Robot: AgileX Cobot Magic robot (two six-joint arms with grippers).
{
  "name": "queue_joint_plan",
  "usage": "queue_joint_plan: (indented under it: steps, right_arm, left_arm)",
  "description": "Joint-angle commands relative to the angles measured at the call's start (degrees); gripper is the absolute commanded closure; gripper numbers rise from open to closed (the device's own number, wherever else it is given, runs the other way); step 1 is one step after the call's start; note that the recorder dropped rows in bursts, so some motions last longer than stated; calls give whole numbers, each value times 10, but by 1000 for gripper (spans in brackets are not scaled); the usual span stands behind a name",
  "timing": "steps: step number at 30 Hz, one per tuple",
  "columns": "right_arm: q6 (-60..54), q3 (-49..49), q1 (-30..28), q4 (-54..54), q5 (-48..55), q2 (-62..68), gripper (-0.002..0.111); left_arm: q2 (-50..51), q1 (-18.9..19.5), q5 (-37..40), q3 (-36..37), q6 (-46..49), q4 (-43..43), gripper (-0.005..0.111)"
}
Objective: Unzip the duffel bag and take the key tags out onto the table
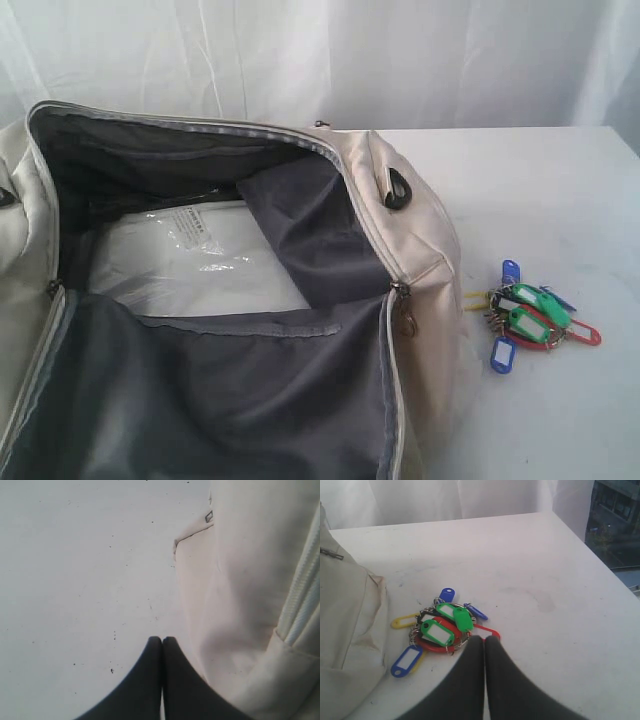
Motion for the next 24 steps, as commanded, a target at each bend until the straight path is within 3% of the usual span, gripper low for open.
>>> queue_joint_plan:
  steps: [1, 3, 6, 24]
  right_arm:
    - [-2, 1, -3, 3, 0, -3, 107]
    - [-2, 1, -3, 3, 0, -3, 107]
    - [-2, 1, -3, 3, 0, -3, 107]
    - [-2, 1, 38, 3, 0, -3, 107]
  left_arm:
    - [-3, -35, 14, 3, 0, -2, 107]
    - [-3, -67, 14, 3, 0, -2, 107]
    - [-3, -84, 14, 3, 0, -2, 107]
    - [-3, -86, 14, 3, 0, -2, 107]
